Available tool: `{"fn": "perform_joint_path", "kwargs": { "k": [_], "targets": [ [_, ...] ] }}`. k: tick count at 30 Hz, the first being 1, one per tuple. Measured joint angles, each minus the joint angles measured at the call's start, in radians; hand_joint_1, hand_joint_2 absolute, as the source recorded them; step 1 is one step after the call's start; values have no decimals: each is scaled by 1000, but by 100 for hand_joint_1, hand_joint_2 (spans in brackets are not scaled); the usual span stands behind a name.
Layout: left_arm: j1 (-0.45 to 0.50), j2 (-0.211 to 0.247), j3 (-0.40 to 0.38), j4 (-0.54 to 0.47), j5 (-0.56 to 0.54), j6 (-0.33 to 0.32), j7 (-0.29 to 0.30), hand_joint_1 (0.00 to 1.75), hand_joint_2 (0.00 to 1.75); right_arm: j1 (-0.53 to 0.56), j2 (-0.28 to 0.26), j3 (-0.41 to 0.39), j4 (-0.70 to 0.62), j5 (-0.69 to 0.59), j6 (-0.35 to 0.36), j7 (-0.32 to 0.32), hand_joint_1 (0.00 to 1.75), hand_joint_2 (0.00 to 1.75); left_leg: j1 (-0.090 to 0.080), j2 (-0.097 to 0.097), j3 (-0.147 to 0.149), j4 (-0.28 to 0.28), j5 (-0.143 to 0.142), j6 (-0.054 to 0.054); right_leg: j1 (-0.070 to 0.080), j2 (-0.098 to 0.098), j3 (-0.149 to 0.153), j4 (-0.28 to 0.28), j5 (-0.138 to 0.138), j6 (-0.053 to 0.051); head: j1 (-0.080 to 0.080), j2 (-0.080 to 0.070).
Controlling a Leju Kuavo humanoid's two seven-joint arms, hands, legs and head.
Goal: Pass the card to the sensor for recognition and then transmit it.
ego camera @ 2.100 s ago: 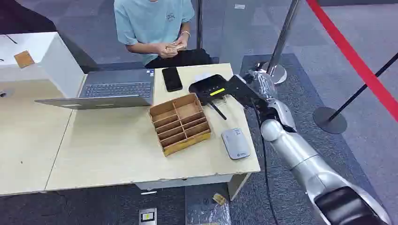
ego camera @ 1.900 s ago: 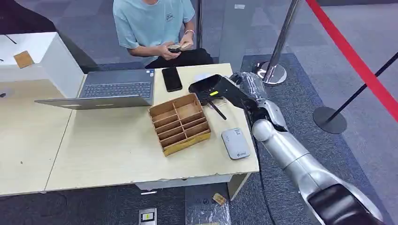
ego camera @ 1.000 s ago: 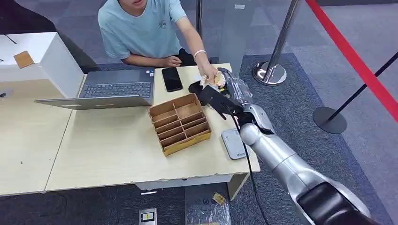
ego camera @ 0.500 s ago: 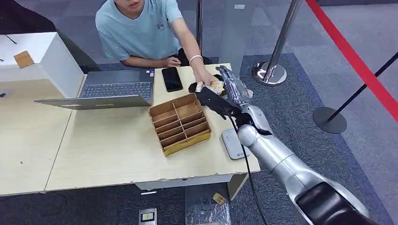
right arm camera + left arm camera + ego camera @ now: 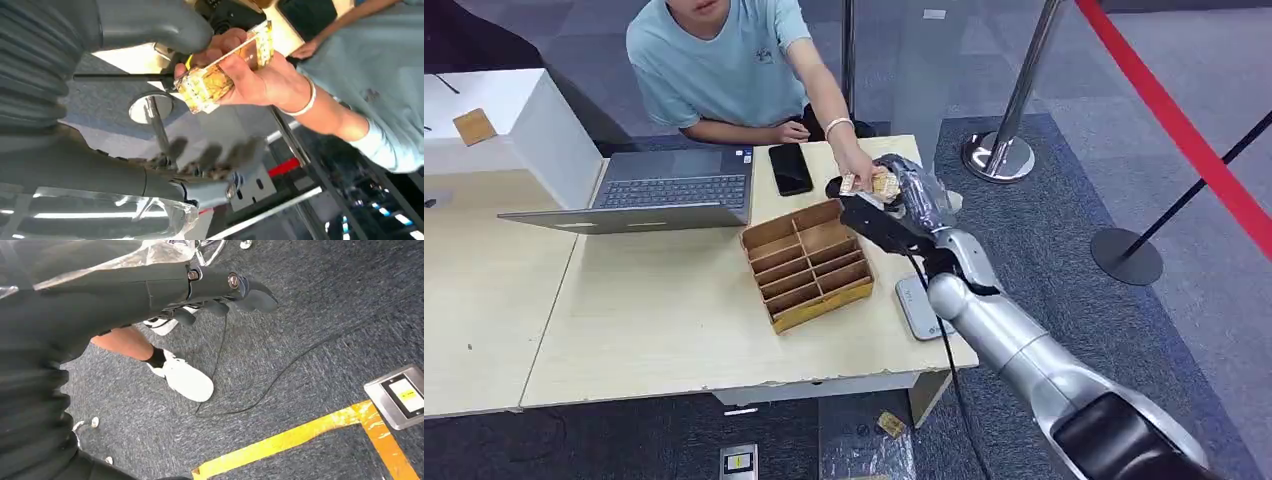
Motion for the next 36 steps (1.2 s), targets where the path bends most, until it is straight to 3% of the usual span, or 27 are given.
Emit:
{"fn": "perform_joint_path", "kwargs": {
  "k": [11, 23, 36],
  "targets": [
    [-1, 0, -6, 0, -1, 3, 2, 0, 175, 17, -9, -2, -2, 54, -38, -2, 175, 175, 0, 0, 1, 0, 0, 0, 0, 0, 0, 0, 0, 0, 0, 0],
    [1, -2, -6, 0, 11, 9, -2, 0, 175, 75, -20, -4, -52, 58, -27, 29, 175, 175, 0, 0, 1, 0, 0, 0, 0, 0, 0, 0, 0, 0, 0, 0],
    [6, -1, -6, 0, 43, 15, 1, 0, 175, 200, -80, -60, -163, 29, -18, 67, 175, 175, 0, 0, 0, 0, 0, 0, 0, 0, 0, -1, 0, 0, 0, 0]
  ]
}}
